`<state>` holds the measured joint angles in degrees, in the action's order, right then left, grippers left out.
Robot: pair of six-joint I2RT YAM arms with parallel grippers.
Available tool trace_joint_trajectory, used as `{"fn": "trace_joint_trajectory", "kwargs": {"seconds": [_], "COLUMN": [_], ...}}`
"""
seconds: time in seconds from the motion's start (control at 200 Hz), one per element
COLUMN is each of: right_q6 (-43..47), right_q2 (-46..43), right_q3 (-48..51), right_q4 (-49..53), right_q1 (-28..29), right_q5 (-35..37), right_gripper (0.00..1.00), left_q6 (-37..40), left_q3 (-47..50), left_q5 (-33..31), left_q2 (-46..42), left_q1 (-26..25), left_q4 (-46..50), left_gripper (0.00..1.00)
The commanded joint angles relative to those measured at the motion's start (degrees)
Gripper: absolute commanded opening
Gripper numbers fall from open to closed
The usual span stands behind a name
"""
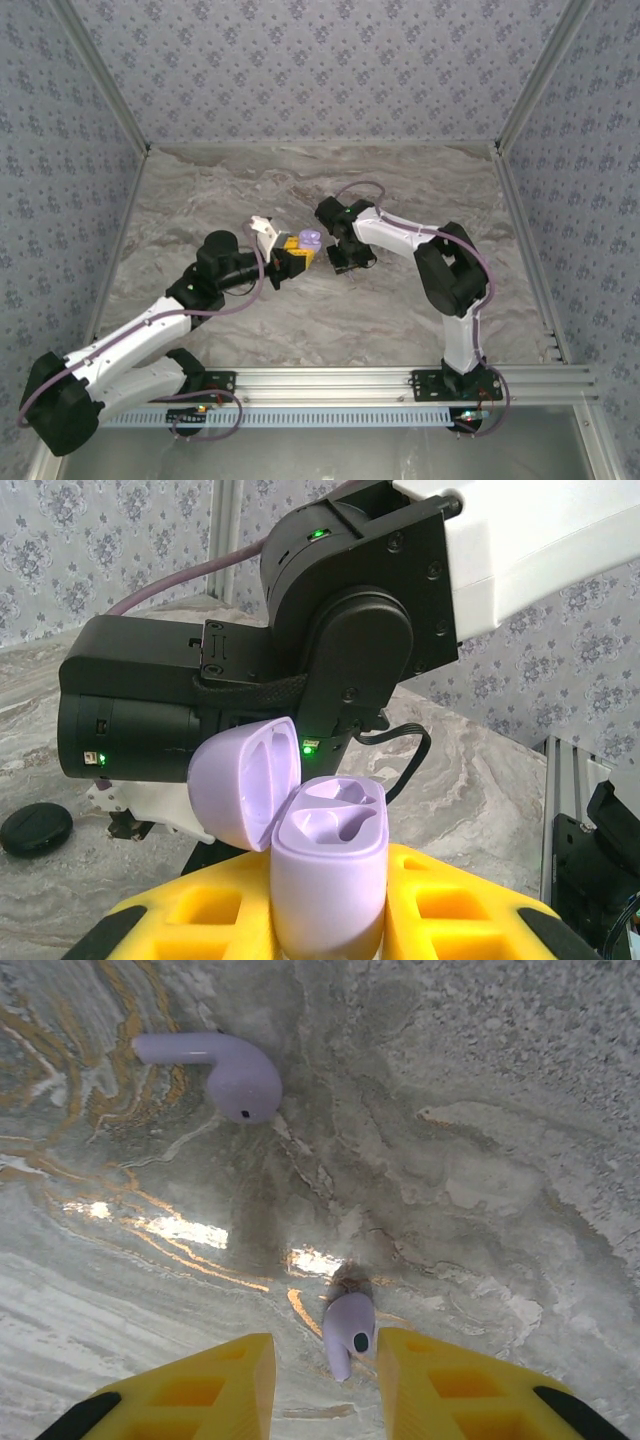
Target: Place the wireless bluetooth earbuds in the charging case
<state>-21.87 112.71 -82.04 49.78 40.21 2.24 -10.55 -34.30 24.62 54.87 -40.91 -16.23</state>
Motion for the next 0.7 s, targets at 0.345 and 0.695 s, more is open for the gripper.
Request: {"fn": "trace_joint_trajectory", "kwargs": {"seconds": [0.345, 0.695], "right_q6": [-1.5, -1.4], "right_q2": [3.6, 4.9], "right_q3": [-2.5, -2.5], "right_q4": [2.1, 1.8], "right_q1": [-1.2, -1.4], "right_q5": [0.8, -0.1], "right_gripper": [0.32, 0.29], "left_q6": [-0.4, -0.4], "left_q3": [-1.4, -1.4], "left_q5": [0.8, 0.7], "left_q2": [0.6, 0.6], "left_q1": [-0.2, -0.3], "left_q4": [-0.9, -0.6], "left_gripper": [0.24, 0.24]}}
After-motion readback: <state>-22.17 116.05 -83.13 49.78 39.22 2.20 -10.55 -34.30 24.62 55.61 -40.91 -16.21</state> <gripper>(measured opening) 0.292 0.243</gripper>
